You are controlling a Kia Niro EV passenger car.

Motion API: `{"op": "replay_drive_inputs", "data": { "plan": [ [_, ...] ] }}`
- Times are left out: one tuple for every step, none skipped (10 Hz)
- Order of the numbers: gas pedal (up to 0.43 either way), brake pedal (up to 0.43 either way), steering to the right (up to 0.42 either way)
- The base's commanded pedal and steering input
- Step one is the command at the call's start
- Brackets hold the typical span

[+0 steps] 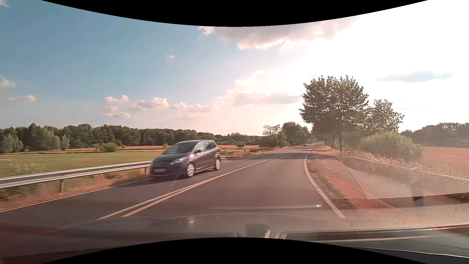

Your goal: Follow the waypoints while adhering to traffic rules and regulations

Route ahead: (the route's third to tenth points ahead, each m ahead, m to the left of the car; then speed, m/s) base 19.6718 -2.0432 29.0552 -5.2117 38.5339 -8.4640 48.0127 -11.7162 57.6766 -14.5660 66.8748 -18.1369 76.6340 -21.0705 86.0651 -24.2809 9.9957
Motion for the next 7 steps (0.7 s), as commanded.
{"op": "replay_drive_inputs", "data": {
  "plan": [
    [0.409, 0.0, 0.109],
    [0.421, 0.0, 0.105],
    [0.421, 0.0, 0.102],
    [0.429, 0.0, 0.1],
    [0.449, 0.0, 0.098],
    [0.449, 0.0, 0.093],
    [0.461, 0.0, 0.087]
  ]
}}
